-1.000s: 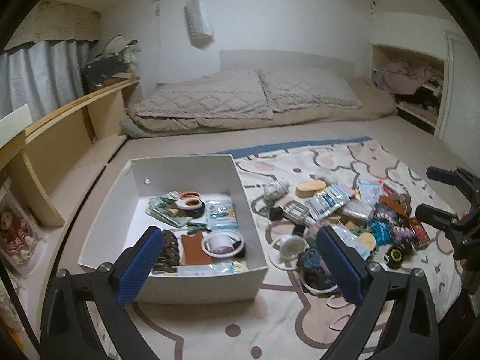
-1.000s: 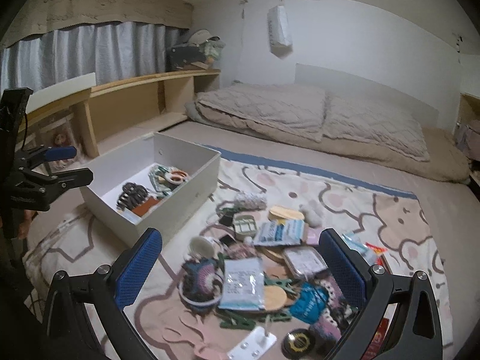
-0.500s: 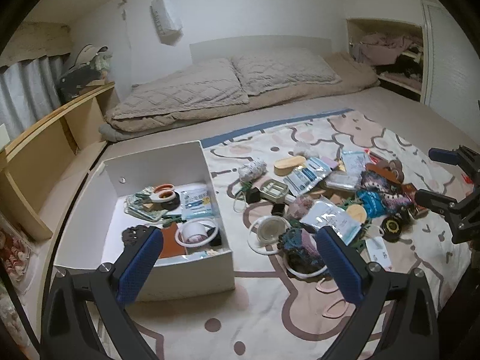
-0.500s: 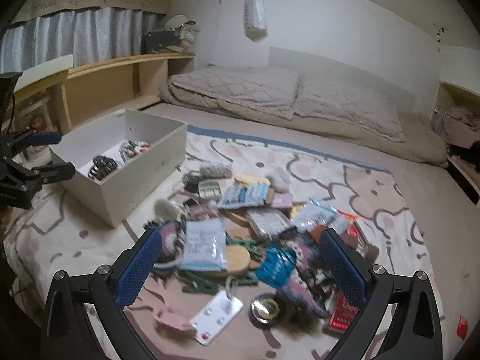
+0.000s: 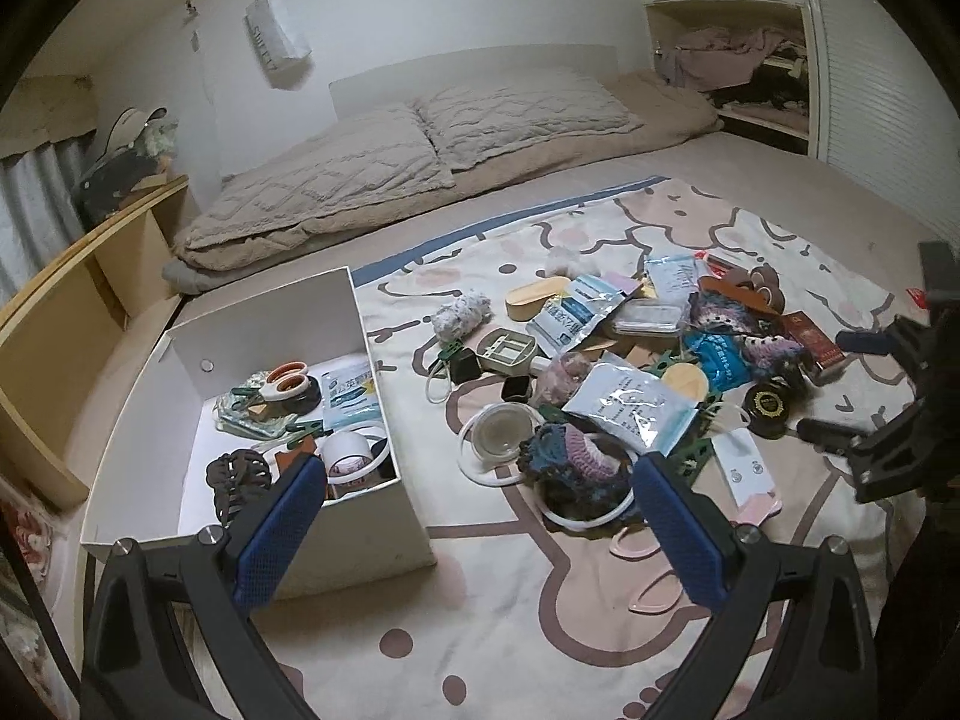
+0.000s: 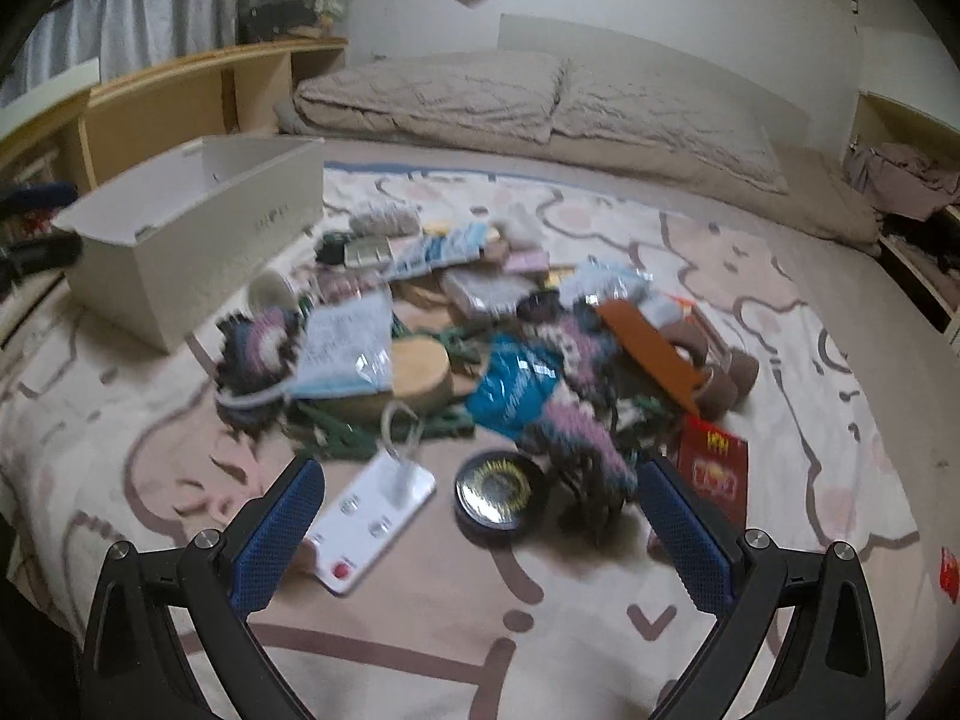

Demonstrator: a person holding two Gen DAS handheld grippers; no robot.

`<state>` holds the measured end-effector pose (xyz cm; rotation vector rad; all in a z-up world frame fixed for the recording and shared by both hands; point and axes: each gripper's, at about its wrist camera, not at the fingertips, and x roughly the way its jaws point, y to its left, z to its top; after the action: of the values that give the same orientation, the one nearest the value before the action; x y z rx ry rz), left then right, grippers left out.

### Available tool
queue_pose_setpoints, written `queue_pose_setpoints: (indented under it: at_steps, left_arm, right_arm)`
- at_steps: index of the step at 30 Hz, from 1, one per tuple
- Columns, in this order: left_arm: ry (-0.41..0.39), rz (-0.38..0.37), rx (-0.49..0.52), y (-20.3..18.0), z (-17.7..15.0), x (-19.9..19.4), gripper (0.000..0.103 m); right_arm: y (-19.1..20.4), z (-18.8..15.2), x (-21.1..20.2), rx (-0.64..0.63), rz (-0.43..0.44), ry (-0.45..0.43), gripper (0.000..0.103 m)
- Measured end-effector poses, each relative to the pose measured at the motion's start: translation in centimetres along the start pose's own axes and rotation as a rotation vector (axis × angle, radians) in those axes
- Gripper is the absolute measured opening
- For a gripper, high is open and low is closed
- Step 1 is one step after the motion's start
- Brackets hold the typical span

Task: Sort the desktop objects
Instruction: 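Move the right gripper down over the white remote control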

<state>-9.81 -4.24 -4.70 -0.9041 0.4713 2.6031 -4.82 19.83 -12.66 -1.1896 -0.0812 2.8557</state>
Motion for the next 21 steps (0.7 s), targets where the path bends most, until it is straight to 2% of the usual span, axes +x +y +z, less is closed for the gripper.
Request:
queue_pose_setpoints:
  at_steps: [8,21]
  left_arm:
    - [0.017,-0.024,0.024,-0.2,-0.2,0.2,0.103]
    - [0.004,-0.022,0.03,0.6,-0.2,0.0,0.103]
  right_arm:
    - [1.1,-1.7,2.6,-0.064,-0.05,0.075,0.103]
    - [6.1,-1.8,3.6,-0.164,0.005,0.095,0.103]
